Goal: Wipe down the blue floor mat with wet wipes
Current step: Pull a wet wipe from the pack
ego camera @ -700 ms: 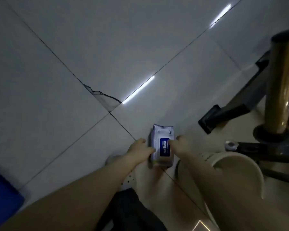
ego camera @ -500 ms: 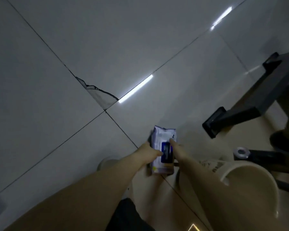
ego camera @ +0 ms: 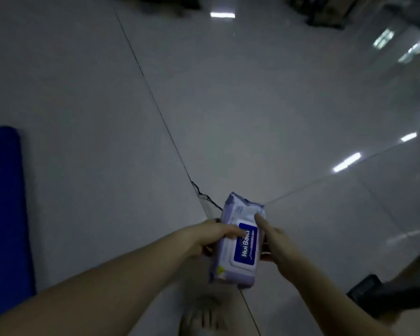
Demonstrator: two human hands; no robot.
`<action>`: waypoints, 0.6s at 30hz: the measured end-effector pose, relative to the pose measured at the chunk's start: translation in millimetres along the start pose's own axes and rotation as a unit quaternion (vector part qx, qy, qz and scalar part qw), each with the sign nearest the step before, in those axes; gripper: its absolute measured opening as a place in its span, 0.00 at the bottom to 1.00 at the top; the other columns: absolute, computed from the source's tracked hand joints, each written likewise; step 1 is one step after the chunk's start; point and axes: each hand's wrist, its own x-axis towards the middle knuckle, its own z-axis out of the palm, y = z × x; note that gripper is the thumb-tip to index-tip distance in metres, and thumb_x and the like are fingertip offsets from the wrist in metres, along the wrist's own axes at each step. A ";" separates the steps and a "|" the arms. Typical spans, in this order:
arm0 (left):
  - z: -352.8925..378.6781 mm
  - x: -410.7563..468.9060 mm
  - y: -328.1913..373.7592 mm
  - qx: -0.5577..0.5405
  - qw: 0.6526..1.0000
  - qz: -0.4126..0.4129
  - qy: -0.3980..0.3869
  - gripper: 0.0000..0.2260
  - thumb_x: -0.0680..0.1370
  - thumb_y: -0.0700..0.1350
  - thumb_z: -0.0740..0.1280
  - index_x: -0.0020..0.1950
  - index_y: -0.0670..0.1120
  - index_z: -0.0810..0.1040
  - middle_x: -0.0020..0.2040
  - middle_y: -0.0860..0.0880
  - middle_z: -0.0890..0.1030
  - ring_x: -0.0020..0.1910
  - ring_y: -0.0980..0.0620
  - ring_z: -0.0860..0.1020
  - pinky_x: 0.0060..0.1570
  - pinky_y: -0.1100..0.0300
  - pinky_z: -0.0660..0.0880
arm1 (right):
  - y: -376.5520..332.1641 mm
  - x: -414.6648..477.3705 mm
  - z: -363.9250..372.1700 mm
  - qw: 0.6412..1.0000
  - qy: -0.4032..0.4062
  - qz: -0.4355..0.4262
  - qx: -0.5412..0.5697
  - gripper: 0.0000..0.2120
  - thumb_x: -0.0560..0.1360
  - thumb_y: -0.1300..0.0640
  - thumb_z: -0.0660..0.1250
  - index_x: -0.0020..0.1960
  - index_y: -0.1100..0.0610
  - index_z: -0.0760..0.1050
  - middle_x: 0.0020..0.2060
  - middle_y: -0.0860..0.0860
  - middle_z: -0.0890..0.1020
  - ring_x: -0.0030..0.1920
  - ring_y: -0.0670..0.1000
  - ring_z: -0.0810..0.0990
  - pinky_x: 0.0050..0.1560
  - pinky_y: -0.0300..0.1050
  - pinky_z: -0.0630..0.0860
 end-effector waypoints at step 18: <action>12.1 -569.4 14.3 0.099 0.740 0.339 0.573 0.22 0.74 0.63 0.72 0.58 0.49 0.75 0.46 0.54 0.84 0.42 0.54 0.85 0.43 0.57 0.83 | -244.4 -404.3 174.6 0.902 -0.255 -0.291 0.190 0.26 0.75 0.39 0.71 0.64 0.57 0.78 0.50 0.60 0.86 0.49 0.59 0.87 0.44 0.54 0.85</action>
